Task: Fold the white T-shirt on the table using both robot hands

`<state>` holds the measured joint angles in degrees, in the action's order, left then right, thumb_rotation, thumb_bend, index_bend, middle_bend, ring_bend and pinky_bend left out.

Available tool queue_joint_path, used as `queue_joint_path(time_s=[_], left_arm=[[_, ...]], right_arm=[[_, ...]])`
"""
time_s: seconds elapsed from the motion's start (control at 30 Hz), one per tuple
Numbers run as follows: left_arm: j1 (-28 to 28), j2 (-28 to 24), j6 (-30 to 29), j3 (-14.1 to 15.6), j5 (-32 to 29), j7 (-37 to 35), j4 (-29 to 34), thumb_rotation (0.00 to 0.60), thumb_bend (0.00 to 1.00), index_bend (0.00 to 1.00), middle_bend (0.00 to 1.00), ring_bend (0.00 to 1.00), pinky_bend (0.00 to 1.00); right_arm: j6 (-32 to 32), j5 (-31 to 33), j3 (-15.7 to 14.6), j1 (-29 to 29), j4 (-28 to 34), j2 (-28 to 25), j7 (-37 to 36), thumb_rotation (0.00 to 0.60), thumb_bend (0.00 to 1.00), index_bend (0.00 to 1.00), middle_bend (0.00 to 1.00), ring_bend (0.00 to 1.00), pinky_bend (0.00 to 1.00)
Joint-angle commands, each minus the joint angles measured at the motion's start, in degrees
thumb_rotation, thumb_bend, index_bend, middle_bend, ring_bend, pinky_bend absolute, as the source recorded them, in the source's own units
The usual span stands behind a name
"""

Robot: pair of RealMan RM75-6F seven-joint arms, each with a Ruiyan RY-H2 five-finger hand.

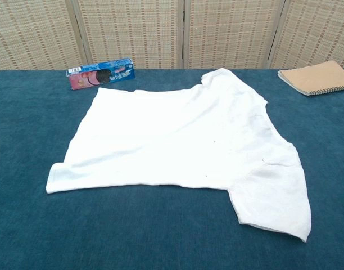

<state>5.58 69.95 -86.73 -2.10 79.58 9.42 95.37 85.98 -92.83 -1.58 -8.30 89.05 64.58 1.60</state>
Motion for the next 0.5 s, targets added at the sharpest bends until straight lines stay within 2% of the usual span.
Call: queue_joint_path(time_s=[0.03, 0.3, 0.5], left_arm=[[0.1, 0.1, 0.5, -0.4, -0.5, -0.5, -0.4, 0.600, 0.29, 0.18, 0.08, 0.13, 0.16], [1.8, 0.6, 1.6, -0.5, 4.1, -4.3, -3.1, 0.600, 0.29, 0.25, 0.11, 0.14, 0.16], [6.2, 0.9, 4.7, -0.7, 10.2, -9.3, -6.1, 0.600, 0.29, 0.32, 0.14, 0.15, 0.16]], right_arm=[[-0.2, 0.2, 0.3, 0.0, -0.2, 0.1, -0.1, 0.600, 0.11, 0.26, 0.25, 0.16, 0.23], [1.6, -0.5, 2.2, -0.3, -0.4, -0.3, 0.0, 0.600, 0.11, 0.26, 0.25, 0.17, 0.24], [2.6, -0.8, 3.9, -0.8, 0.1, -1.4, 0.6, 0.600, 0.11, 0.26, 0.25, 0.17, 0.24]])
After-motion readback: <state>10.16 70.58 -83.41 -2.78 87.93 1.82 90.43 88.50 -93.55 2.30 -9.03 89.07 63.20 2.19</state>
